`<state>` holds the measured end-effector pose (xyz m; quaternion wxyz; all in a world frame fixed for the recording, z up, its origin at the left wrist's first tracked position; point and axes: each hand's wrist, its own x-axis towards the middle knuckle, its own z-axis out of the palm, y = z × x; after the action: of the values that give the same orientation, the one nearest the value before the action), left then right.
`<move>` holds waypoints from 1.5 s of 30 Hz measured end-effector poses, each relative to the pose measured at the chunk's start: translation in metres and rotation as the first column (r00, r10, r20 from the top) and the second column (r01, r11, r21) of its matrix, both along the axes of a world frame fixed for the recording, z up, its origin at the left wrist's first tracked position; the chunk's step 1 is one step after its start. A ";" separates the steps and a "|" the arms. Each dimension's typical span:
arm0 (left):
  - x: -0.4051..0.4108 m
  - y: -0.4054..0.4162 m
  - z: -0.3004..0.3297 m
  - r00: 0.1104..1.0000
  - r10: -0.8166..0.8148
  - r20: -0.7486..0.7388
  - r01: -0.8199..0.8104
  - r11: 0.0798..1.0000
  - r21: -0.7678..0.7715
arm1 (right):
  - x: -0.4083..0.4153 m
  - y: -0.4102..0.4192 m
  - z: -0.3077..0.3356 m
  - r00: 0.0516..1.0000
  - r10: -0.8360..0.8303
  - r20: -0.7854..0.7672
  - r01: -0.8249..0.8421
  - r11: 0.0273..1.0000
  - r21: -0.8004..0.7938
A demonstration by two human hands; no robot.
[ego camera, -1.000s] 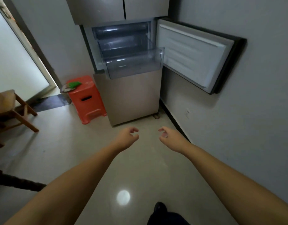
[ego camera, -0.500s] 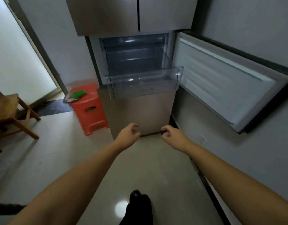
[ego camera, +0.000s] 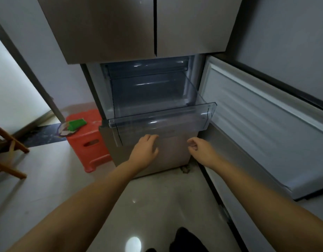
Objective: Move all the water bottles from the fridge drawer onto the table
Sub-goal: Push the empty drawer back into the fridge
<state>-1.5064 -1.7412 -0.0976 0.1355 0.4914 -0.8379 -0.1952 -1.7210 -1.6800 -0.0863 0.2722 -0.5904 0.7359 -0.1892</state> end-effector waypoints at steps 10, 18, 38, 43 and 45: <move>-0.027 -0.071 -0.030 0.892 0.066 0.447 -0.033 0.996 -0.081 | -0.041 -0.101 -0.025 0.927 0.222 -0.302 -0.236 0.972 -0.012; -0.048 -0.080 -0.054 0.839 0.138 0.527 -0.104 0.990 -0.094 | -0.061 -0.129 -0.042 0.829 0.288 -0.479 -0.315 0.949 0.026; -0.021 -0.253 -0.034 0.810 0.068 0.583 -0.069 0.997 -0.020 | -0.054 -0.293 -0.036 0.780 0.407 -0.475 -0.333 0.913 0.236; -0.025 -0.305 -0.032 0.806 0.035 0.591 -0.079 0.996 0.049 | -0.056 -0.344 -0.035 0.801 0.406 -0.440 -0.314 0.911 0.269; -0.024 -0.325 -0.031 0.819 0.032 0.572 -0.066 0.997 0.040 | -0.056 -0.362 -0.036 0.801 0.393 -0.451 -0.317 0.918 0.237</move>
<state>-1.5299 -2.0659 -0.1282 -0.1308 0.5523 -0.8211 -0.0597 -1.7773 -2.0420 -0.1228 0.1508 -0.7243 0.6684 0.0767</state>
